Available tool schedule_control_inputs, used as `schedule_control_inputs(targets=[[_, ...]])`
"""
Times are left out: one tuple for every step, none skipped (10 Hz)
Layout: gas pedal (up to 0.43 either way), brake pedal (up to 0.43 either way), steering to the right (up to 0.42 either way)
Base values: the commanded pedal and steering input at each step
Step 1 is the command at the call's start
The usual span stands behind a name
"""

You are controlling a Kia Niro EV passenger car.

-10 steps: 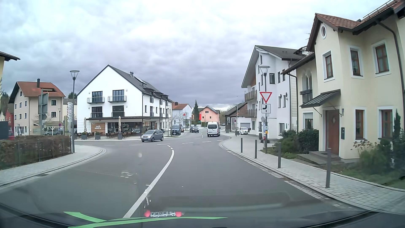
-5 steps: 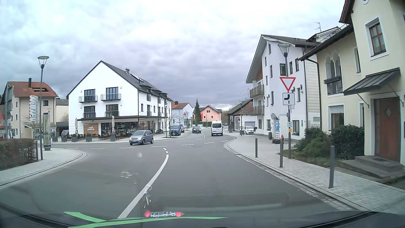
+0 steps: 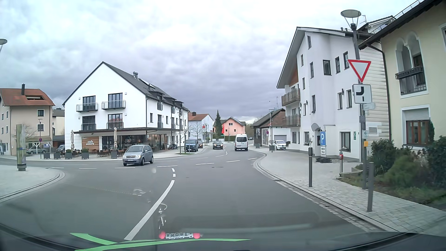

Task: Follow the waypoints while adhering to traffic rules and regulations

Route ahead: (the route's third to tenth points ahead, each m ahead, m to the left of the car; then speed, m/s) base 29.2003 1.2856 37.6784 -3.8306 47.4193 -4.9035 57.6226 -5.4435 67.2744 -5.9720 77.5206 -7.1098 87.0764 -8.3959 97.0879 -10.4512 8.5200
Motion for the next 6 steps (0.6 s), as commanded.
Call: schedule_control_inputs(targets=[[0.000,0.073,0.001],[0.000,0.073,0.001],[0.000,0.073,0.002],[0.000,0.073,0.004],[0.000,0.012,0.004],[0.000,0.000,0.006]])
